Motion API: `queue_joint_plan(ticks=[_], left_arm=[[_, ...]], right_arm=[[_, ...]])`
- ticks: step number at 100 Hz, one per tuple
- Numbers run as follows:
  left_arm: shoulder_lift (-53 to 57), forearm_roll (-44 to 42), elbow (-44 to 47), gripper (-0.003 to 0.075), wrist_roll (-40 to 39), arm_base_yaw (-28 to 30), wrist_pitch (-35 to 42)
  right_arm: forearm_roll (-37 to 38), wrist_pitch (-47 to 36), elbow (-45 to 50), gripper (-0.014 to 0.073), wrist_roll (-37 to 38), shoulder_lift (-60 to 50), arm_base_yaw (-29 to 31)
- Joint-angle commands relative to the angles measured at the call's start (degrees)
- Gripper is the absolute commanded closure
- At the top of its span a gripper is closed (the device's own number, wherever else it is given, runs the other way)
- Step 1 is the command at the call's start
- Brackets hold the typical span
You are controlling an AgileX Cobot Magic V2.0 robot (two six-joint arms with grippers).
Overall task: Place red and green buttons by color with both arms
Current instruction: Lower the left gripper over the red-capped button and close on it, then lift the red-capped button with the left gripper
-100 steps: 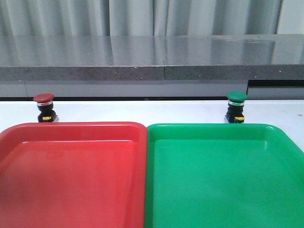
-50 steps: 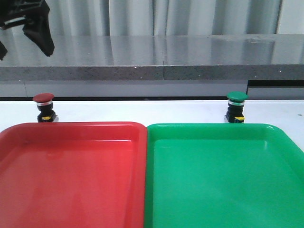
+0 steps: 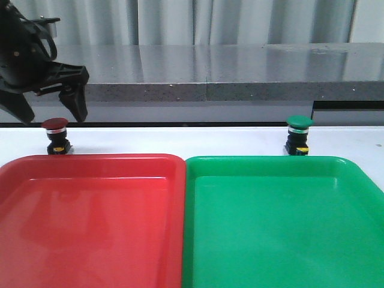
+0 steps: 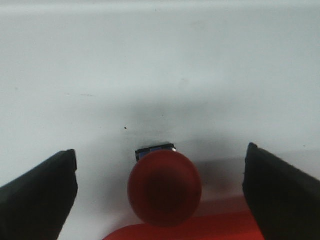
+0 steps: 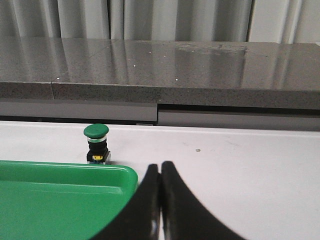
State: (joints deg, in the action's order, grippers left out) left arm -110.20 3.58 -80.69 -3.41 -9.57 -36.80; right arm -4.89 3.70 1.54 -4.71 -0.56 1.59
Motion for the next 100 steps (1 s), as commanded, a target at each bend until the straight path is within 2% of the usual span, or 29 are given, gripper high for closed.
queue_joint_plan(ticks=[1,14,26,35,52,69,100], left_arm=[[1.86,0.22,-1.93,0.0092,-0.09,-0.36,2.54],[0.94,0.22,-1.93,0.0104,-0.09,-0.36,2.54],[0.88,0.22,-1.93,0.0176,-0.09,-0.36,2.54],[0.88,0.22,-1.93,0.0279,-0.09,-0.36,2.54],[0.88,0.22,-1.93,0.0547,-0.09,-0.36,2.34],[1.1,0.22,-2.0,0.0729,-0.09,-0.36,1.61],[9.5,3.92,-1.84,0.0739,-0.42,-0.62,-0.12]], right_arm=[[0.55,-4.53,-0.77,0.0662,-0.17,-1.19,-0.05],[0.55,-4.53,-0.77,0.0662,-0.17,-1.19,-0.05],[0.55,-4.53,-0.77,0.0662,-0.17,-1.19,-0.05],[0.55,-4.53,-0.77,0.0662,-0.17,-1.19,-0.05],[0.55,-4.53,-0.77,0.0662,-0.17,-1.19,-0.05],[0.55,-4.53,-0.77,0.0662,-0.17,-1.19,-0.05],[0.55,-4.53,-0.77,0.0662,-0.17,-1.19,-0.05]])
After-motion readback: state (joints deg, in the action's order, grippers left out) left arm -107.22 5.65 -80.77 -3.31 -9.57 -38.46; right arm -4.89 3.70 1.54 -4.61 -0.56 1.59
